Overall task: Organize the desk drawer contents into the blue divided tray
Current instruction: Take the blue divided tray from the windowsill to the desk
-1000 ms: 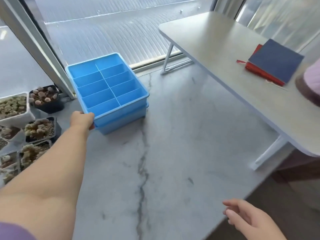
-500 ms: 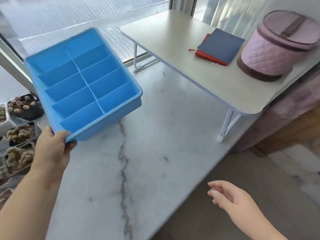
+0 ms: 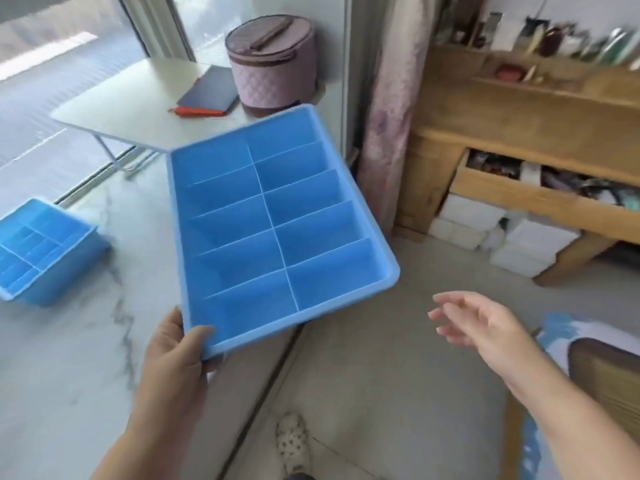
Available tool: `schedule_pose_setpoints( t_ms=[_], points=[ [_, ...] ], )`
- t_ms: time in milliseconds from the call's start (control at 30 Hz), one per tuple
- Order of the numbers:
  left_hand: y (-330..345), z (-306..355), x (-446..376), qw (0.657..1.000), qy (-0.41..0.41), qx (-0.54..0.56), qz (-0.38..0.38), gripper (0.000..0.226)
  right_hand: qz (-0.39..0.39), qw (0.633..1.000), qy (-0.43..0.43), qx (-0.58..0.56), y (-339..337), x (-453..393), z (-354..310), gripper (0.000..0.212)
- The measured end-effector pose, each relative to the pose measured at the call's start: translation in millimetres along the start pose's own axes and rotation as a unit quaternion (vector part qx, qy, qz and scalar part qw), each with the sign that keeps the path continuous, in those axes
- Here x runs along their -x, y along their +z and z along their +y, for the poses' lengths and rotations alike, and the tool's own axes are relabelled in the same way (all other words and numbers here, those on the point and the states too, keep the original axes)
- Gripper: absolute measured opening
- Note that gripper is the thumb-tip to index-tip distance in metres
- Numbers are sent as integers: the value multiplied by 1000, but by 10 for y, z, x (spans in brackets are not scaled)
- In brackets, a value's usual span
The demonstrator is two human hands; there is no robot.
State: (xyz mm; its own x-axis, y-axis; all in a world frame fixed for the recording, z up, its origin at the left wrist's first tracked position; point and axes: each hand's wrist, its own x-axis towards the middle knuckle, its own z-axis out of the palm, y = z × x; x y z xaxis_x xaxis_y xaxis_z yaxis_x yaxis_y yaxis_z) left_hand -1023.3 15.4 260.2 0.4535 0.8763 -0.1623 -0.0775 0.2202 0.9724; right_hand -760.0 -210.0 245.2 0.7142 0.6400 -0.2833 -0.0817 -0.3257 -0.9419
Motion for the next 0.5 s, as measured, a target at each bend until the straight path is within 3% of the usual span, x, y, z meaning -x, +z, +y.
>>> schedule_pose_setpoints(
  t_ms=[133, 267, 333, 433, 500],
  points=[
    [900, -42, 163, 993, -33, -46, -103, 29, 83, 991, 12, -101, -609, 66, -21, 20],
    [1521, -161, -56, 976, -56, -102, -182, 23, 96, 980, 24, -170, -1028, -34, 8, 41],
    [1779, -264, -317, 963, -66, -140, -222, 28, 122, 978, 34, -168, -1226, -167, 70, 34],
    [2305, -446, -832, 933, -69, -208, -285, 18, 161, 971, 85, -158, -1513, -459, 181, 8],
    [2729, -548, -1200, 921, -67, -224, -312, 9, 191, 955, 130, -187, -1686, -661, 223, 11]
  ],
)
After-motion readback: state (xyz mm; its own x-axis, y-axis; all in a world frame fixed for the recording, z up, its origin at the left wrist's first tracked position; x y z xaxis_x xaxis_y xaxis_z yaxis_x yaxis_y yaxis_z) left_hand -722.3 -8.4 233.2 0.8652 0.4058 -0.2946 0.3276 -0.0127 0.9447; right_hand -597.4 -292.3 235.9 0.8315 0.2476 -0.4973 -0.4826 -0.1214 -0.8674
